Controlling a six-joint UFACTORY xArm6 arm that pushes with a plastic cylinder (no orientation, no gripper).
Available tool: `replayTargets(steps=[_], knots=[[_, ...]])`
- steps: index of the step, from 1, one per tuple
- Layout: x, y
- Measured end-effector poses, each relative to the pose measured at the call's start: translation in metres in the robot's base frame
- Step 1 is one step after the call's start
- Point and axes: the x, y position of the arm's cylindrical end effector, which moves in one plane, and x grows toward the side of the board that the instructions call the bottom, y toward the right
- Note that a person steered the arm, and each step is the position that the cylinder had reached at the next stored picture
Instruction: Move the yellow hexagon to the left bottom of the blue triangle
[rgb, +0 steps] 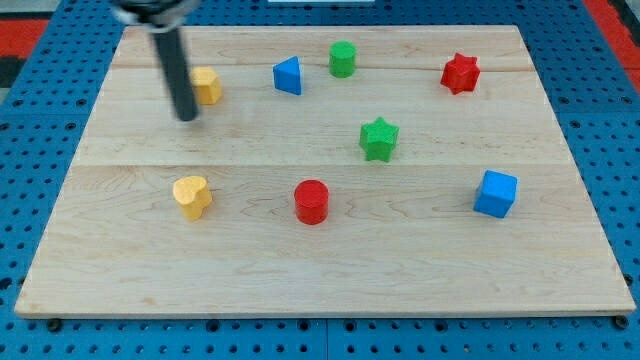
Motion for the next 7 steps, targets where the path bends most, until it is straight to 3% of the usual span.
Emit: replayTargets(steps=[1,4,6,7], knots=[[-0.014,-0.052],[-0.061,0.0],[-0.073,-0.015],[-0.076,-0.049]])
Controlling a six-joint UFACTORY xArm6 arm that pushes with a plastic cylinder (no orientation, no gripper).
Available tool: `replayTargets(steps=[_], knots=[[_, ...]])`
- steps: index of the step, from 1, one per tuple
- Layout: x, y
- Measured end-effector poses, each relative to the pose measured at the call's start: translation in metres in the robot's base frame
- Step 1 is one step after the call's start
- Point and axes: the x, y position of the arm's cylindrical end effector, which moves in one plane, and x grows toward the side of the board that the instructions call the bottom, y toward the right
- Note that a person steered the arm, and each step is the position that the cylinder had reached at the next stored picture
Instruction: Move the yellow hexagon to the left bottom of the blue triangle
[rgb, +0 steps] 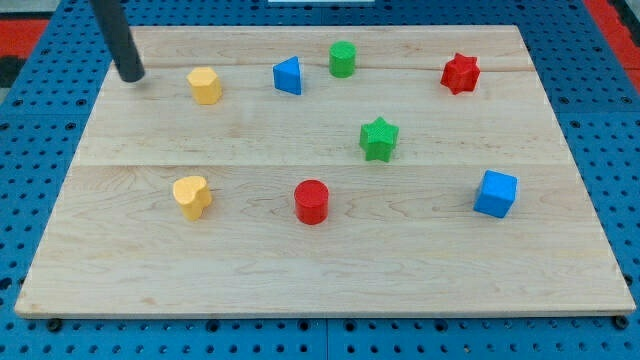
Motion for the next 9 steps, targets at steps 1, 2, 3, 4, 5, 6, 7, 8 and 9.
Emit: replayTargets(steps=[1,2,3,4,5,6,7,8,9], knots=[[-0.005,0.016],[-0.007,0.074],[-0.005,0.079],[0.01,0.096],[0.024,0.125],[0.034,0.147],[0.034,0.179],[0.043,0.157],[0.055,0.157]])
